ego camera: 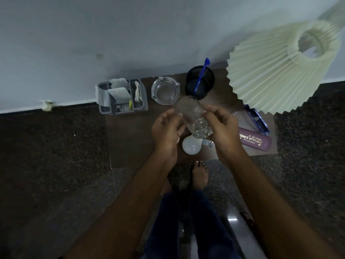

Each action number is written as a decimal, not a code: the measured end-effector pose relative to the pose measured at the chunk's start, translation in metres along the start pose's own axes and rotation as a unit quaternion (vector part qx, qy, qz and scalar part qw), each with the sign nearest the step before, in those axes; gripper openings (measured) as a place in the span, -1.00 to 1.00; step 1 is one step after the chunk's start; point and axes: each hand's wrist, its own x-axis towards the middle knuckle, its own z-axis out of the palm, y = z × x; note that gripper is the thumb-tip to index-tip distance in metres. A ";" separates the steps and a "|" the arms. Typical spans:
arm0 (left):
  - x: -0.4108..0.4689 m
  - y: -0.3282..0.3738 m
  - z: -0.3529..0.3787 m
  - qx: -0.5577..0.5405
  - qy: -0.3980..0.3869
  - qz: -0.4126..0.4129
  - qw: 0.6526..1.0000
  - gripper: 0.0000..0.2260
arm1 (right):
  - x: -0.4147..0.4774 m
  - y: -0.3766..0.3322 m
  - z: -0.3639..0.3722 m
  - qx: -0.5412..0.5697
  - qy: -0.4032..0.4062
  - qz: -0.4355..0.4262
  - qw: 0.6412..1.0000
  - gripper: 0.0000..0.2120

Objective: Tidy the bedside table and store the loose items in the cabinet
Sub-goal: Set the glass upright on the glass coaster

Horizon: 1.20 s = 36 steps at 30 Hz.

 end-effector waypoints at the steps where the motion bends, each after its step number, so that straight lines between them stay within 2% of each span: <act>1: -0.001 0.001 -0.002 -0.012 -0.011 -0.029 0.999 -0.80 | -0.004 0.001 -0.002 0.013 -0.009 -0.007 1.000 -0.77; 3: -0.001 0.005 -0.004 0.021 -0.070 -0.095 0.993 -0.69 | -0.011 0.005 -0.006 0.044 -0.028 -0.008 0.999 -0.69; 5: -0.001 0.007 -0.007 0.050 -0.118 -0.116 0.985 -0.64 | -0.016 0.010 -0.009 0.081 -0.051 -0.001 0.995 -0.61; 8: -0.002 0.008 -0.008 0.033 -0.120 -0.078 0.989 -0.65 | -0.018 0.012 -0.013 0.098 -0.080 0.005 0.992 -0.54; 12: 0.000 0.015 -0.013 0.010 -0.171 -0.016 0.985 -0.72 | -0.014 0.005 -0.016 0.048 -0.116 -0.001 0.992 -0.54; 17: 0.004 0.032 -0.021 0.033 -0.228 0.051 0.972 -0.59 | -0.002 -0.011 -0.011 -0.036 -0.176 -0.032 0.983 -0.46; 21: 0.013 0.049 -0.032 0.111 -0.255 0.107 0.955 -0.48 | 0.013 -0.027 0.002 -0.097 -0.211 -0.063 0.971 -0.37; 24: 0.022 0.066 -0.038 0.197 -0.250 0.169 0.933 -0.41 | 0.026 -0.033 0.017 -0.133 -0.225 -0.091 0.961 -0.37; 27: 0.031 0.079 -0.036 0.256 -0.217 0.225 0.915 -0.41 | 0.038 -0.034 0.037 -0.172 -0.200 -0.140 0.954 -0.34; 32: 0.045 0.091 -0.032 0.302 -0.189 0.279 0.892 -0.43 | 0.058 -0.024 0.059 -0.223 -0.156 -0.214 0.938 -0.34; 36: 0.058 0.092 -0.028 0.342 -0.169 0.315 0.869 -0.44 | 0.071 -0.018 0.072 -0.279 -0.102 -0.258 0.919 -0.42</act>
